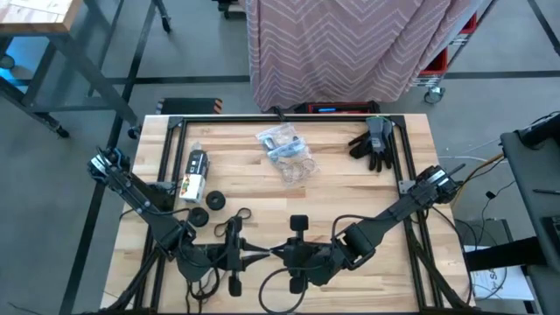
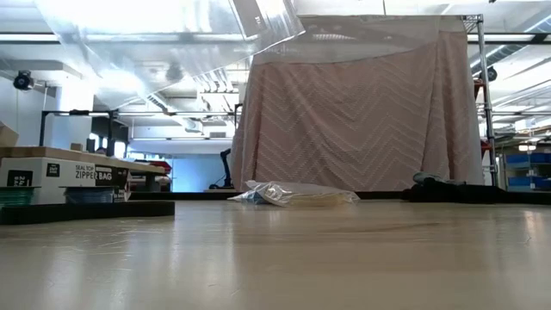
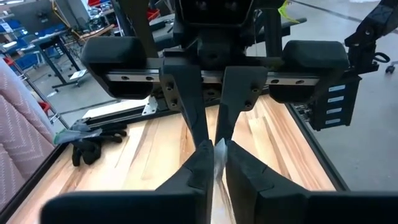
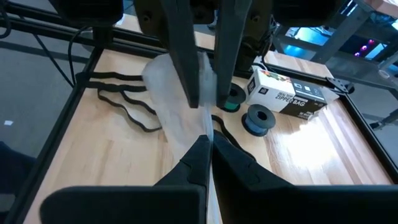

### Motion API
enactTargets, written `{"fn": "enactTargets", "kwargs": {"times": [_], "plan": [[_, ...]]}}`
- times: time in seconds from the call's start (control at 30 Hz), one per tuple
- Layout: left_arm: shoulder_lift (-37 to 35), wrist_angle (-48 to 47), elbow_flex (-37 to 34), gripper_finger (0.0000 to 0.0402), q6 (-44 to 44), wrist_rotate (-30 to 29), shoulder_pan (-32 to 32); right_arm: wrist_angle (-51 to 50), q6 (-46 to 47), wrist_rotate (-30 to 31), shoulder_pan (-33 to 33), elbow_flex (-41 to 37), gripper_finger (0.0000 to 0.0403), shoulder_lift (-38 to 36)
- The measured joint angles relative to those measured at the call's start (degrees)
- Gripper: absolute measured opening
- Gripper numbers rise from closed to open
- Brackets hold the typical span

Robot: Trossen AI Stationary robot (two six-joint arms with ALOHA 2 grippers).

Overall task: Sort rubber bands
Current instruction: Open the transparent zip bag

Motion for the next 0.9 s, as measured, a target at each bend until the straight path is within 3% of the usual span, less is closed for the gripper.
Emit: {"fn": "enactTargets", "kwargs": {"times": [0.1,0.9], "plan": [[0.02,-0.01,0.00,0.0009,0.00,0.00,0.00,0.00,-0.02,0.00,0.00,0.00,0.0000,0.00],[0.02,-0.18,-1.31,0.0022,-0.52,0.04,1.12,1.54,-0.87,-0.21,-0.02,-0.11,0.0000,0.02]]}}
